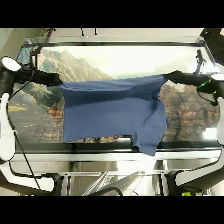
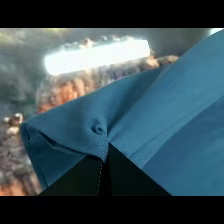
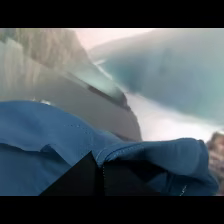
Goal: Fold the shirts.
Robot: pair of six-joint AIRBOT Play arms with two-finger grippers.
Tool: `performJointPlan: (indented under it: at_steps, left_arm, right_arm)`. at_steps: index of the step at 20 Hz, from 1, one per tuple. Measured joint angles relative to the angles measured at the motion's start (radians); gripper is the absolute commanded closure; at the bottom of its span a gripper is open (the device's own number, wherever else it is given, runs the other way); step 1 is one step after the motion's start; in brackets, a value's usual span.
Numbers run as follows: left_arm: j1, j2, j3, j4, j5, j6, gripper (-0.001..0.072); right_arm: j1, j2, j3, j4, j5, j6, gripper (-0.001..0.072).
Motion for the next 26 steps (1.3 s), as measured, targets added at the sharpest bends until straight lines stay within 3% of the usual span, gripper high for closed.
performJointPlan:
  at_steps: [8,17,26]
  left_arm:
    - [-0.008,-0.182,0.088,0.096,-0.037,-0.039,0.0693]
    - [-0.02,-0.206,-0.027,0.123,0.066,-0.043,0.0692]
    - [-0.021,-0.206,-0.05,0.125,0.058,-0.039,0.0693]
  right_arm:
    - [0.003,-0.09,-0.005,-0.125,0.01,0.047,0.0691]
    - [0.029,-0.141,-0.015,-0.246,-0.005,0.086,0.0691]
    - [0.034,-0.15,-0.015,-0.363,-0.041,0.142,0.0692]
